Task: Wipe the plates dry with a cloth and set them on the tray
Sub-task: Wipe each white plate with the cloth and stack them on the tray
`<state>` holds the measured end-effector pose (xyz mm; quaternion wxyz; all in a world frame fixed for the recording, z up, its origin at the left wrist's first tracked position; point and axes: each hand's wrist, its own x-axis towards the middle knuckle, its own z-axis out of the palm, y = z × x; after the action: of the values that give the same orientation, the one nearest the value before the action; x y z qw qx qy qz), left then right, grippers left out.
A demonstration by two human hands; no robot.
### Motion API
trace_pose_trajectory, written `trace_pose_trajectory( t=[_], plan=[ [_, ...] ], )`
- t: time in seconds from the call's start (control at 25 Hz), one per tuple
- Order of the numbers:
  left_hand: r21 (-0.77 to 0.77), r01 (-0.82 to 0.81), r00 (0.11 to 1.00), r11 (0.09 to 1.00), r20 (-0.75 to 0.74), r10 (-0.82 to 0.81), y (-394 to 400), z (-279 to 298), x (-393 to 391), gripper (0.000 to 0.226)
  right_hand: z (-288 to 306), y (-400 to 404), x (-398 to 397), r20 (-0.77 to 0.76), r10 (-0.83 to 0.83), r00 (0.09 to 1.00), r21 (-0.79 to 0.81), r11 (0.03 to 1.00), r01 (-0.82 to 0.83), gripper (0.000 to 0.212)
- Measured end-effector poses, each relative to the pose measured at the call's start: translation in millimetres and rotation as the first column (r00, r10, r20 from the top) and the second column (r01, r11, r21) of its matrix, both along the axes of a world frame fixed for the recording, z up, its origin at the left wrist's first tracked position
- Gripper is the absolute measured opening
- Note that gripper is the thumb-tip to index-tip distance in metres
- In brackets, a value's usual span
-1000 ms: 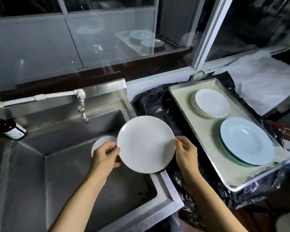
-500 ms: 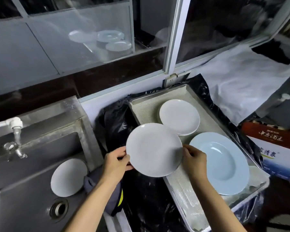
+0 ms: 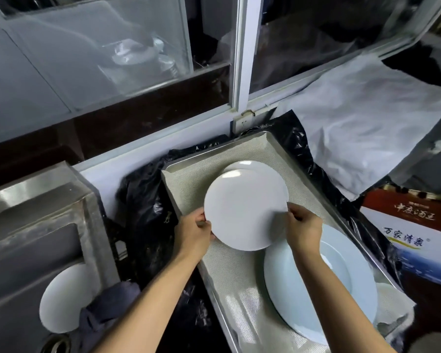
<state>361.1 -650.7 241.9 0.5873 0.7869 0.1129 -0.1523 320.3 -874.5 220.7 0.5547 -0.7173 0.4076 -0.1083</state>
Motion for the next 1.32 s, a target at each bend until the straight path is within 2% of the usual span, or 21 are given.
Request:
trace_pose_trajectory(
  t=[0.12, 0.24, 0.4, 0.64, 0.8, 0.88, 1.0, 1.32],
  plan=[
    [0.08, 0.032, 0.998, 0.996, 0.045, -0.036, -14, -4, 20, 0.06, -7, -11, 22, -0.014, -0.003, 1.0, -0.053, 0.999, 0.003, 0.033],
    [0.186, 0.041, 0.994, 0.982, 0.094, -0.059, -23, -9, 35, 0.046, -11, -17, 37, -0.003, -0.034, 0.999, -0.12, 0.992, 0.033, 0.027],
    [0.251, 0.049, 0.989, 0.967, 0.122, -0.082, -33, -15, 44, 0.031, -15, -20, 46, 0.01, -0.015, 1.0, -0.171, 0.985, 0.016, 0.026],
    [0.387, 0.131, 0.969, 0.913, 0.146, -0.201, -37, -13, 50, 0.027, -21, -23, 45, 0.0, 0.011, 1.0, -0.26, 0.966, -0.01, 0.027],
    [0.421, 0.188, 0.96, 0.888, 0.114, -0.257, -32, -9, 49, 0.027, -19, -24, 42, -0.038, 0.085, 0.996, -0.353, 0.931, -0.093, 0.025],
    [0.431, 0.185, 0.955, 0.883, 0.135, -0.265, -27, -5, 44, 0.035, -15, -19, 39, -0.015, 0.114, 0.993, -0.398, 0.911, -0.11, 0.028],
    [0.403, 0.155, 0.954, 0.902, 0.177, -0.243, -19, 3, 32, 0.033, -7, -4, 30, 0.031, 0.209, 0.977, -0.449, 0.876, -0.173, 0.032],
    [0.355, 0.072, 0.941, 0.932, 0.285, -0.181, 23, 36, -10, 0.032, 20, 65, 2, 0.151, 0.386, 0.91, -0.381, 0.872, -0.306, 0.03]
  ],
)
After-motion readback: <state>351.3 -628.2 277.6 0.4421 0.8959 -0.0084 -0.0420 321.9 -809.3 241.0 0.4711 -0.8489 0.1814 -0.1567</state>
